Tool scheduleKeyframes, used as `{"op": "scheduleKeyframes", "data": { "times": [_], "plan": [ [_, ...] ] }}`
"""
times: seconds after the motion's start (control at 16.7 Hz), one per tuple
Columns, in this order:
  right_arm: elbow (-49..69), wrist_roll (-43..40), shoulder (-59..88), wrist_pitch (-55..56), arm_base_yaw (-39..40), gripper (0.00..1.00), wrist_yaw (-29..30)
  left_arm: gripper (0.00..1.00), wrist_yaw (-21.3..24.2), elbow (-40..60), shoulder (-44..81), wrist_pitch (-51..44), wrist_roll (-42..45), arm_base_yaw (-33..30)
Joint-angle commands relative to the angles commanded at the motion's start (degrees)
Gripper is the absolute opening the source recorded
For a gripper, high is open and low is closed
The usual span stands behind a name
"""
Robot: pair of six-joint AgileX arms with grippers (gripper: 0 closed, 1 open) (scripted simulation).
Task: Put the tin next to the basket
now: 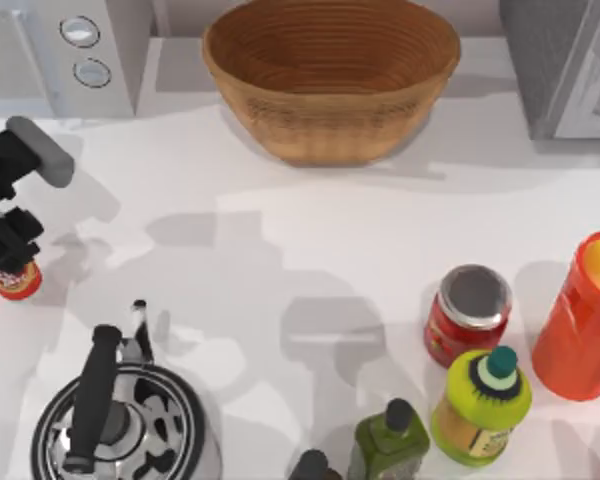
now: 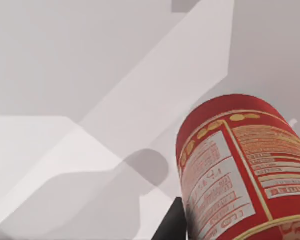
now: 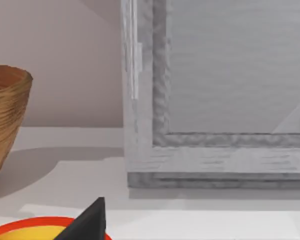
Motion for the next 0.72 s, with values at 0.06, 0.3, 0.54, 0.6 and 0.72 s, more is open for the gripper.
{"op": "scheduleKeyframes", "data": {
  "times": [0.06, 0.3, 0.54, 0.6, 0.72],
  "plan": [
    [0.0, 0.0, 0.0, 0.0, 0.0, 1.0, 0.0, 0.0, 0.0, 0.0, 0.0, 0.0, 0.0, 0.0],
    [0.0, 0.0, 0.0, 0.0, 0.0, 1.0, 0.0, 0.0, 0.01, -0.02, -0.16, -0.02, 0.04, 0.02],
    [0.0, 0.0, 0.0, 0.0, 0.0, 1.0, 0.0, 0.0, -1.3, 3.6, 0.37, -1.8, -5.42, -2.63],
    [0.0, 0.0, 0.0, 0.0, 0.0, 1.0, 0.0, 0.0, -1.74, 5.19, 0.78, -2.67, -8.13, -3.85],
    [0.0, 0.0, 0.0, 0.0, 0.0, 1.0, 0.0, 0.0, -2.51, 8.76, 2.13, -4.89, -14.84, -6.83]
  ]
}}
